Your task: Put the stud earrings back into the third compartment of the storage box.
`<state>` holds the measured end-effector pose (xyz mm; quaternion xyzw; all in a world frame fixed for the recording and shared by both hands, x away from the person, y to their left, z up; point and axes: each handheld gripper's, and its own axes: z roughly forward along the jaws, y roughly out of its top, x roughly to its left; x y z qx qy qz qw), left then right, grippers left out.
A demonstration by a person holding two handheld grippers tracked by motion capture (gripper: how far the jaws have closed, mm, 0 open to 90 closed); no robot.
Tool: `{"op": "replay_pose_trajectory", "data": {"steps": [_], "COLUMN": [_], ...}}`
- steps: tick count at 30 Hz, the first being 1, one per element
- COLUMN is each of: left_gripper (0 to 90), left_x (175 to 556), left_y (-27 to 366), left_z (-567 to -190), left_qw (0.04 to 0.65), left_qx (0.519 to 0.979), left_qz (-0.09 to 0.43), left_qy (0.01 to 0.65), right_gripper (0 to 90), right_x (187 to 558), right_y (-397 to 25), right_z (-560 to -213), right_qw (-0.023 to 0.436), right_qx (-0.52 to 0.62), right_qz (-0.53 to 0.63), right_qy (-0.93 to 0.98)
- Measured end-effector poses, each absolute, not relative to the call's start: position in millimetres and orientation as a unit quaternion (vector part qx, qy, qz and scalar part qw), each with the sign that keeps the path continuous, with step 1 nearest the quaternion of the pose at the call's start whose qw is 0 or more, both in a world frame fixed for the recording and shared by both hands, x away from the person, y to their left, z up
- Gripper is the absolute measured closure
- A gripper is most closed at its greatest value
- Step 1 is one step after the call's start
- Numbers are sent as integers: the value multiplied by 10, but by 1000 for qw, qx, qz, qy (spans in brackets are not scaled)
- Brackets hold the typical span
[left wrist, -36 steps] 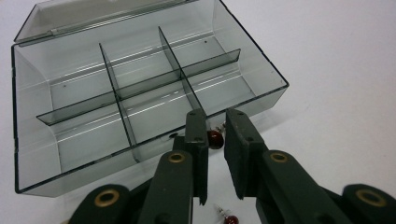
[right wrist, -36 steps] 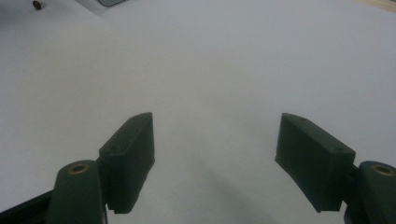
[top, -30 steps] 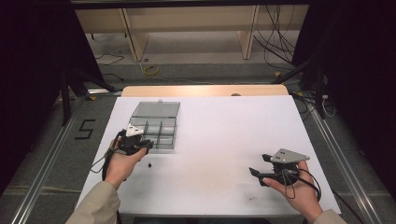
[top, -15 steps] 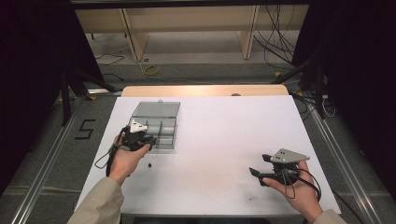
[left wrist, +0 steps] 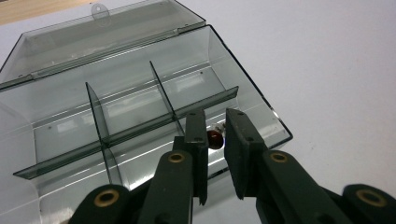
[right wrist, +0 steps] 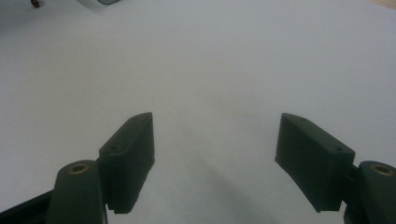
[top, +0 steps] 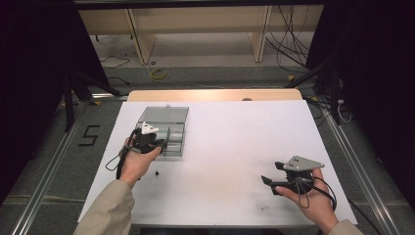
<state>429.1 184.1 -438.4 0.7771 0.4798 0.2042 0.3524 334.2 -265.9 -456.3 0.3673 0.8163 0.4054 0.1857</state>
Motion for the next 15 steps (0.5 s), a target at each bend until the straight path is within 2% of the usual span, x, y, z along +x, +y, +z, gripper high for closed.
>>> {"op": "replay_pose_trajectory", "data": {"steps": [15], "left_gripper": [786], "left_x": [4554], "left_y": [1721], "left_z": [-4381], "left_qw": [362], "left_qx": [772], "left_qz": [216], "left_qy": [475], "right_gripper": [286], "right_x": [3345], "right_y": [-2667], "right_z": [-4568], "right_qw": [184], "right_qx": [368], "right_qz": [404], "right_qy": [817]}}
